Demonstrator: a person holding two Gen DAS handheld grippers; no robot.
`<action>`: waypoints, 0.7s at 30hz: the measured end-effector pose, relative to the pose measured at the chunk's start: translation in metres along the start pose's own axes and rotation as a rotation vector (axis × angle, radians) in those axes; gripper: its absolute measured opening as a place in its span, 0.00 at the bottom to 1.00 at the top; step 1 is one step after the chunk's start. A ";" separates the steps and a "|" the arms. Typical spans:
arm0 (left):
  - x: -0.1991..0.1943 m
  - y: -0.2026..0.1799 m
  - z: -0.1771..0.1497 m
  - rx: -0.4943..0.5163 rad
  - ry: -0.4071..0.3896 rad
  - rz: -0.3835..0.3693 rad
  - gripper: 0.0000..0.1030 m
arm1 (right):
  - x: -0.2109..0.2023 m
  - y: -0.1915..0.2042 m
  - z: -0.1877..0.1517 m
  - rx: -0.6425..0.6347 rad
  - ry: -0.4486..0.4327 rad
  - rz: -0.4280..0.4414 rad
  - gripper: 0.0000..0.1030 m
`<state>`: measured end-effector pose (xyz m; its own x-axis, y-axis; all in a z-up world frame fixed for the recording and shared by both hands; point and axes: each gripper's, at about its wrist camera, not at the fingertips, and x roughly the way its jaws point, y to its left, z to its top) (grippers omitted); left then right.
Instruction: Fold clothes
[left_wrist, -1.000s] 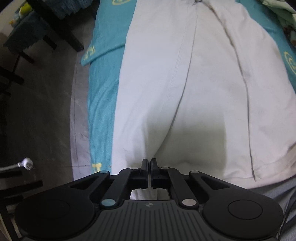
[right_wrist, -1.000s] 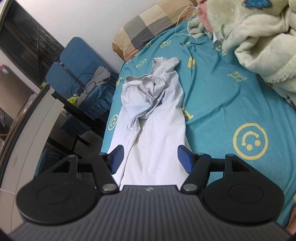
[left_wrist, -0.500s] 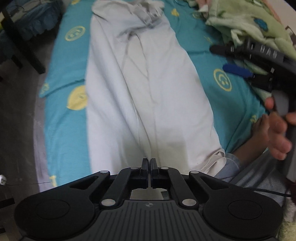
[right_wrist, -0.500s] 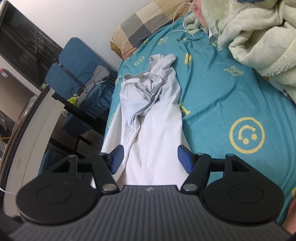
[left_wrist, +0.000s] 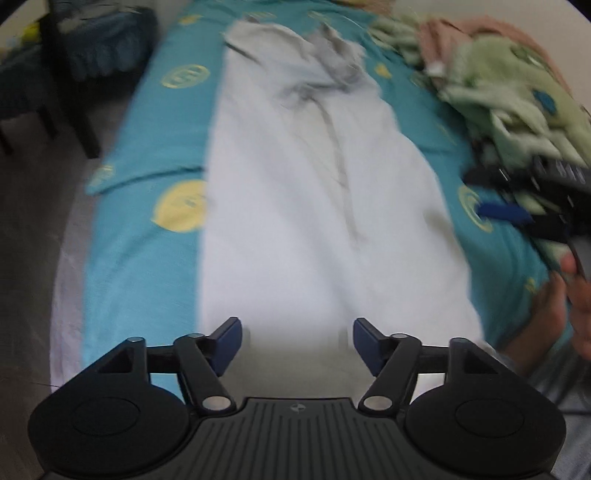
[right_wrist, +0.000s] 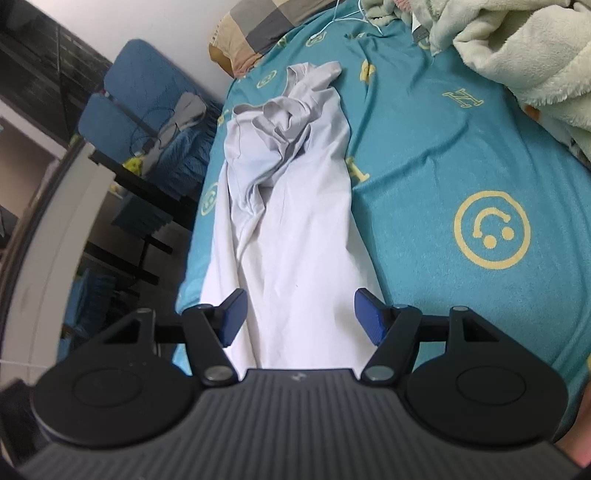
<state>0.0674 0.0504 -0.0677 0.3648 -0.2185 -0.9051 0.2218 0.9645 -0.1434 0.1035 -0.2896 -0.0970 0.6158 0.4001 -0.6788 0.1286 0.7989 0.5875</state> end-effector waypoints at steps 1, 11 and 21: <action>0.004 0.012 0.000 -0.024 -0.009 0.016 0.78 | 0.002 0.000 -0.002 -0.009 0.012 -0.022 0.65; 0.066 0.059 0.000 -0.162 0.116 -0.092 0.85 | 0.031 -0.019 -0.024 0.039 0.172 -0.230 0.64; 0.073 0.042 -0.014 -0.041 0.285 -0.213 0.85 | 0.038 -0.005 -0.052 0.023 0.313 -0.259 0.76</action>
<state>0.0908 0.0770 -0.1450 0.0465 -0.3710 -0.9275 0.2272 0.9081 -0.3519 0.0859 -0.2545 -0.1488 0.2951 0.3067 -0.9049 0.2683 0.8823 0.3866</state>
